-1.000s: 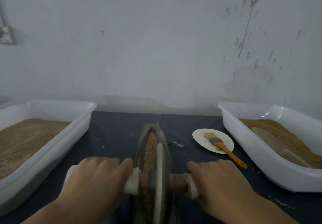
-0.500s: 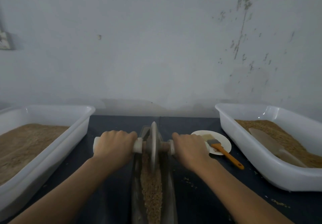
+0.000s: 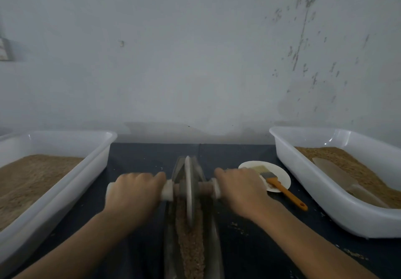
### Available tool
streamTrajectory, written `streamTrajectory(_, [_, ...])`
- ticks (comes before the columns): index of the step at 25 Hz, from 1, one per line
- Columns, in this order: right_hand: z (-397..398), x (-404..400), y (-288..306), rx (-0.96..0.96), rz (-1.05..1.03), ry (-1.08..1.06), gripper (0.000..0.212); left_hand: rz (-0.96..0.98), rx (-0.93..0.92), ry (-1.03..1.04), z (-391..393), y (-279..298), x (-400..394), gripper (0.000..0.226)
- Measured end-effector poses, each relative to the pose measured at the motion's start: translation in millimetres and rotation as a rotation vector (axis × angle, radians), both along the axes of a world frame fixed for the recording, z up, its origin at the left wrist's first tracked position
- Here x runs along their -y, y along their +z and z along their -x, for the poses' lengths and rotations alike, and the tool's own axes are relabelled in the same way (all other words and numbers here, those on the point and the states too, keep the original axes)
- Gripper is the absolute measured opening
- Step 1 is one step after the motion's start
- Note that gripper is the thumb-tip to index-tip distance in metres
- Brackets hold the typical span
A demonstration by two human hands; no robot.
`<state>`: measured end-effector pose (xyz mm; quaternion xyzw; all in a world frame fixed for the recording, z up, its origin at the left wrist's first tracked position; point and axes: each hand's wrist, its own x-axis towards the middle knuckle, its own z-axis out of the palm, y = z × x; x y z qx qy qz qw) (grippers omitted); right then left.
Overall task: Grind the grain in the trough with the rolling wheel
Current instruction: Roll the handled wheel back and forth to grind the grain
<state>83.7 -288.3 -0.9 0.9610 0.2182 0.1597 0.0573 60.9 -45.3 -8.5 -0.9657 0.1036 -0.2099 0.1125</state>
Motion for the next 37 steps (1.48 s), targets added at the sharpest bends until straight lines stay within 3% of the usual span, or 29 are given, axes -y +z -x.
streamTrajectory(3, [-28, -16, 9, 0.121, 0.082, -0.036, 0.024, 0.077, -0.02, 0.039, -27, 2, -1, 0.021])
streamTrajectory(6, [-8, -16, 11, 0.133, 0.138, 0.053, 0.025, 0.15, -0.111, -0.001, -8, -3, -7, 0.02])
streamTrajectory(11, [57, 16, -4, -0.173, 0.081, 0.089, 0.03, 0.048, -0.242, -0.081, 60, 5, -11, 0.03])
streamTrajectory(14, [61, 25, -9, -0.291, 0.054, 0.046, 0.031, -0.045, -0.203, -0.068, 62, 11, -7, 0.034])
streamTrajectory(17, [29, 20, -15, -0.137, -0.032, 0.054, 0.024, -0.051, -0.106, -0.059, 26, 7, -5, 0.034])
streamTrajectory(22, [-32, -3, -1, 0.037, 0.013, -0.025, 0.026, -0.086, 0.026, 0.054, -27, 7, -1, 0.023])
streamTrajectory(27, [17, 15, -10, -0.089, -0.037, 0.061, 0.025, -0.052, -0.091, -0.026, 18, 3, -4, 0.026])
streamTrajectory(31, [58, 34, -13, -0.273, 0.055, 0.108, 0.03, -0.043, -0.208, -0.089, 56, 2, -17, 0.032])
streamTrajectory(37, [-2, 16, -15, -0.05, -0.038, 0.034, 0.027, -0.066, -0.022, -0.003, -7, 5, -8, 0.028])
